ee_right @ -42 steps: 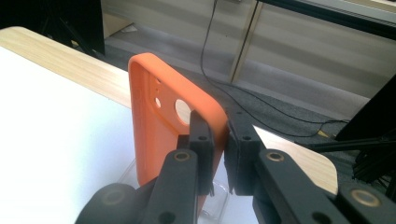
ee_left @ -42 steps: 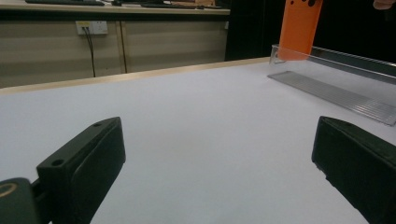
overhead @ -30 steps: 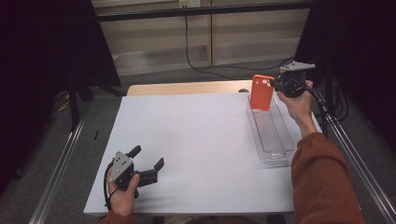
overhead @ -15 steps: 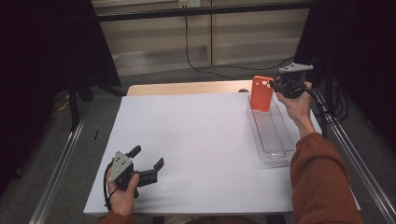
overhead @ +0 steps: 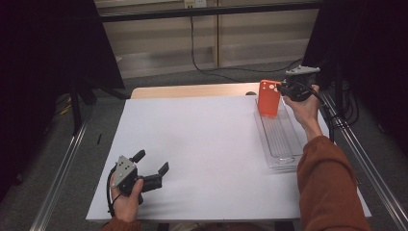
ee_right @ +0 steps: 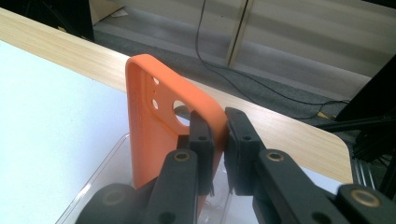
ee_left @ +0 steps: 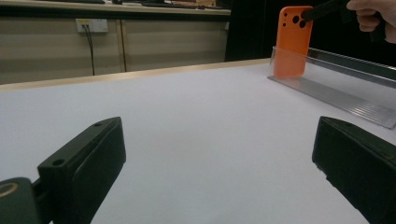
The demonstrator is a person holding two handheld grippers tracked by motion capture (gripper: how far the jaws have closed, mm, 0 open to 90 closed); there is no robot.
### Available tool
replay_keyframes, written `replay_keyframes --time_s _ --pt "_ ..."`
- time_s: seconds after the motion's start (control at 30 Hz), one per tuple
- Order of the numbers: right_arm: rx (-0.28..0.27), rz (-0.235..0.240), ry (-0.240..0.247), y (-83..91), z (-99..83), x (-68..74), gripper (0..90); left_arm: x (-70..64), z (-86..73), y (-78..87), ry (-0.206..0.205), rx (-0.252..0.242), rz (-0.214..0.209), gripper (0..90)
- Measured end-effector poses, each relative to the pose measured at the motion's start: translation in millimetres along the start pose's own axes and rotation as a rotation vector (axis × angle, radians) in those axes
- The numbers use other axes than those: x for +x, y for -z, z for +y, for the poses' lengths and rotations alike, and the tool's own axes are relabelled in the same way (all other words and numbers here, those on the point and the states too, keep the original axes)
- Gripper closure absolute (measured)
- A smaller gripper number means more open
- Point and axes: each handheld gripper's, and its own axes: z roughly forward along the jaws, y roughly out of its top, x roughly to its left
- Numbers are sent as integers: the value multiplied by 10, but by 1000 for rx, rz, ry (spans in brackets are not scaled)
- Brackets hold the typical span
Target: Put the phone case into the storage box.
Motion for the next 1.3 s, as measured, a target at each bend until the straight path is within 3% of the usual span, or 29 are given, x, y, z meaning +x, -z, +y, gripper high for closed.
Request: replay_keyframes --time_s 0.37,0.67,0.9,1.3 --pt "42 27 -9 -78 60 -108 816 1 2 -13 0 5 -6 29" --pt "36 39 -30 -140 84 -134 795 9 3 -5 -2 3 -3 29" --pt "44 33 -65 -152 51 -202 782 14 2 -6 -2 9 -4 29" --pt "40 21 -73 -185 51 -211 754 13 3 -4 1 4 -3 31"
